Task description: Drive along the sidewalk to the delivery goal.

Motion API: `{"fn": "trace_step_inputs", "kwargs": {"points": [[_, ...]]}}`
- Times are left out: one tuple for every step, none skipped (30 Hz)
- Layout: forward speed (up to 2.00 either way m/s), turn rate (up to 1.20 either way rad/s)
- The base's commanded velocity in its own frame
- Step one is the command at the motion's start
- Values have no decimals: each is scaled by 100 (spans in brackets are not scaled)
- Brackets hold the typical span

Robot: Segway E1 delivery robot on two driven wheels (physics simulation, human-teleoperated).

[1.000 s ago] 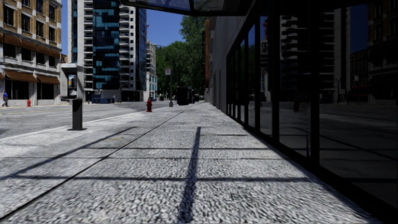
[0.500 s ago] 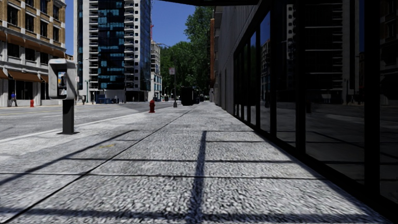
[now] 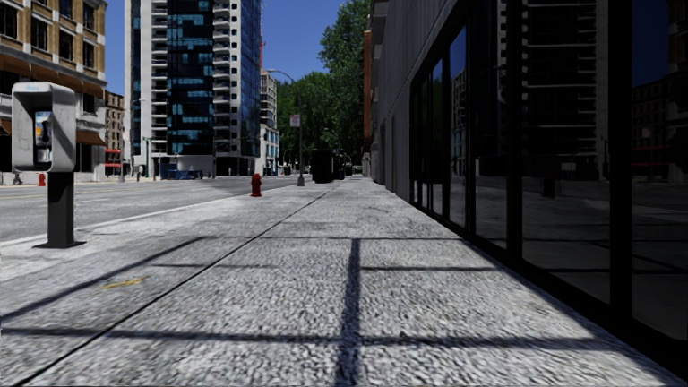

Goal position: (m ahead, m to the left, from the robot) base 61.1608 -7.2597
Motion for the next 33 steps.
{"fn": "trace_step_inputs", "kwargs": {"points": [[200,-8],[200,-20],[200,-20],[200,-24],[200,-25],[200,-25],[200,-25],[200,-25],[200,-25],[200,-25],[200,-25],[200,-10],[200,0],[200,0],[200,0],[200,0],[200,0],[200,0],[200,0],[200,0],[200,0],[200,0],[200,0],[200,0],[200,0],[200,0],[200,0],[200,0],[200,0],[200,0],[200,-3],[200,-5],[200,-14]]}}
